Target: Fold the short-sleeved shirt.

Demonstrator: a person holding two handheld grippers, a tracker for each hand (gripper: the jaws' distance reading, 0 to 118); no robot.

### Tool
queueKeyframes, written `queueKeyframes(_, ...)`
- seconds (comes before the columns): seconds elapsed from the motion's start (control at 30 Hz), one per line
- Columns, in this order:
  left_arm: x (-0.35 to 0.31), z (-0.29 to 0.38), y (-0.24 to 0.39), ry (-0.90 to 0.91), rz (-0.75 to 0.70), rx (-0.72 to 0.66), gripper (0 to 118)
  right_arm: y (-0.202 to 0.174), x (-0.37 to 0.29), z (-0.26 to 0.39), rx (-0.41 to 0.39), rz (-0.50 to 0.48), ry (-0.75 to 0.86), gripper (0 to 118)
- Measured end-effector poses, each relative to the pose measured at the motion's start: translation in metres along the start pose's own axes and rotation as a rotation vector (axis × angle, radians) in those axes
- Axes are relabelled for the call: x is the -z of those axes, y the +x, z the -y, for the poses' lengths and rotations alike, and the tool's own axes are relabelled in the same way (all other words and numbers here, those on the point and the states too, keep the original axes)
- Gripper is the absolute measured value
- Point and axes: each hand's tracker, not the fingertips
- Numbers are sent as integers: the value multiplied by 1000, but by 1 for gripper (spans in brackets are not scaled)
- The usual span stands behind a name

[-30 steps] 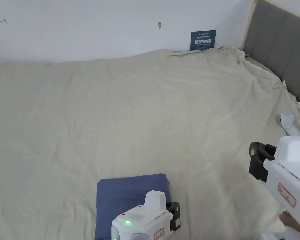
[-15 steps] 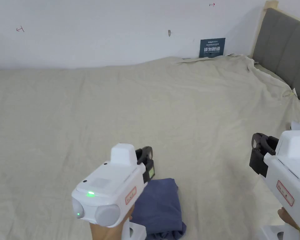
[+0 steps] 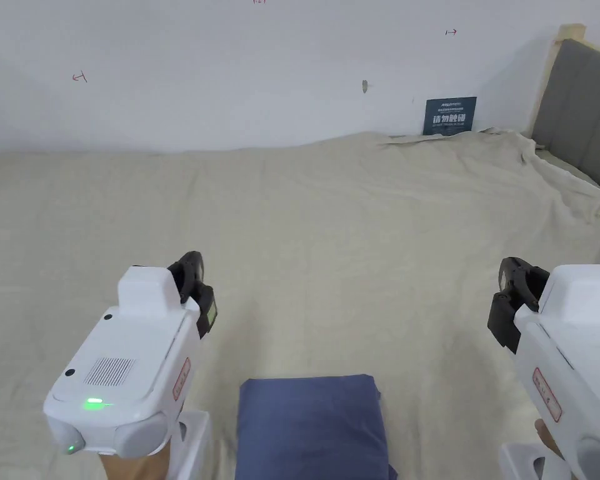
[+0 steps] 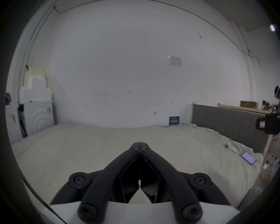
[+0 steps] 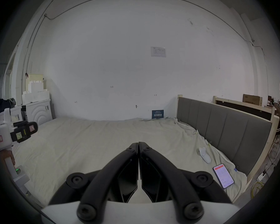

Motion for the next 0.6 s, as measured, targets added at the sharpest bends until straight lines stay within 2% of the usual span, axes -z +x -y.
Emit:
queueKeyframes(0.13, -10, 4, -9, 1, -49, 83, 0, -9, 4, 8, 4, -3, 26, 0)
queueKeyframes(0.37, -16, 12, -26, -26, -46, 22, 0, -36, 19, 31, -22, -25, 18, 0)
queueKeyframes(0.5, -17, 17, -33, -48, -54, 14, 0, -56, 38, 65, -36, -73, -76, 0)
queueKeyframes(0.6, -17, 24, -39, -76, -47, 12, 0, -73, 51, 95, -75, -104, -146, 0)
